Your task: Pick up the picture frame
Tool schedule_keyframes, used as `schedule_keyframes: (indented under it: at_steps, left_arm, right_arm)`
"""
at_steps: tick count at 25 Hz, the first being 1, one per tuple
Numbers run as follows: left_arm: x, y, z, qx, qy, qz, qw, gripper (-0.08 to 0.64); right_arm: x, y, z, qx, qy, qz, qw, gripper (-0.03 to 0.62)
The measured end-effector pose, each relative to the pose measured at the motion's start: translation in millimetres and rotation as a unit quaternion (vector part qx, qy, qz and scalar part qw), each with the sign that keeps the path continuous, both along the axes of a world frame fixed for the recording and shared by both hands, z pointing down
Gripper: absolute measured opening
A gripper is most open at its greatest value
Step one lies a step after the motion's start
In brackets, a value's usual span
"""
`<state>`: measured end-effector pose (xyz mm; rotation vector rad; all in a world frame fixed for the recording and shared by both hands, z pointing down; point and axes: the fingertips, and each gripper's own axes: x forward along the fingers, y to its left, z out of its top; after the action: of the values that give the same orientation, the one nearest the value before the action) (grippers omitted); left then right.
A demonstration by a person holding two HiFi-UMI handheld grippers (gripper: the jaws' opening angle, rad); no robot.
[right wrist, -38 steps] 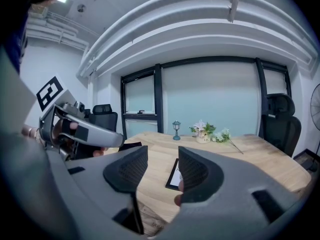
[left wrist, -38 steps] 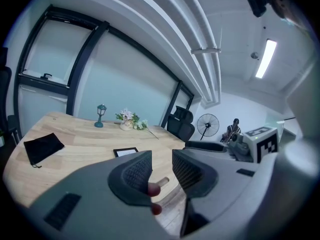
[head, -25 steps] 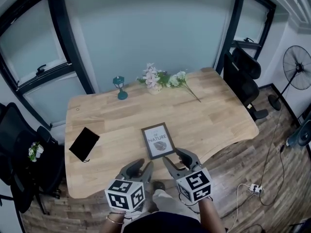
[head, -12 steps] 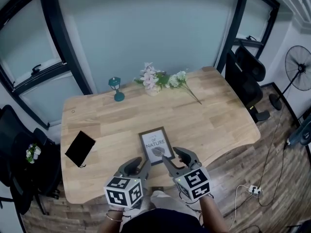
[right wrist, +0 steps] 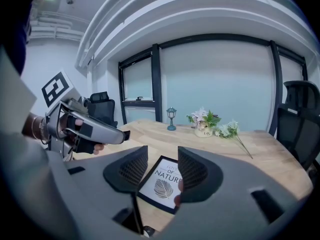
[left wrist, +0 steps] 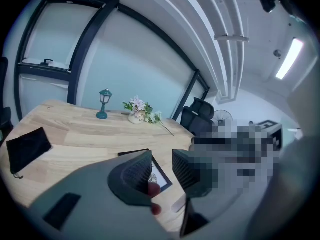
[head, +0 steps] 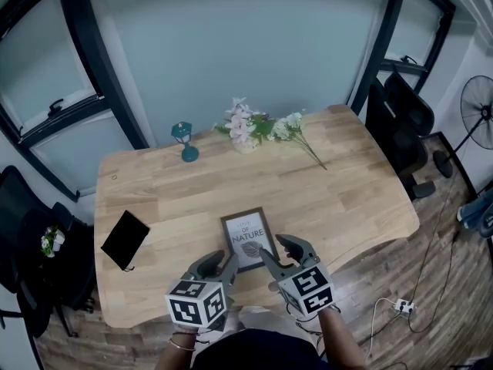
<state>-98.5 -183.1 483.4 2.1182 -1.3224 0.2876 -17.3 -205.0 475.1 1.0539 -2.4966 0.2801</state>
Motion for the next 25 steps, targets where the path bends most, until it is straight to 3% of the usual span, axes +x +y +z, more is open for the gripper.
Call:
schedule_keyframes:
  at_steps: [25]
  left_arm:
    - [-10.4, -54.2, 65.2, -0.049, 0.016, -0.035, 0.9981, 0.124]
  right_arm:
    - [4.6, -54.2, 77.4, -0.071, 0.04, -0.024, 0.996, 0.167]
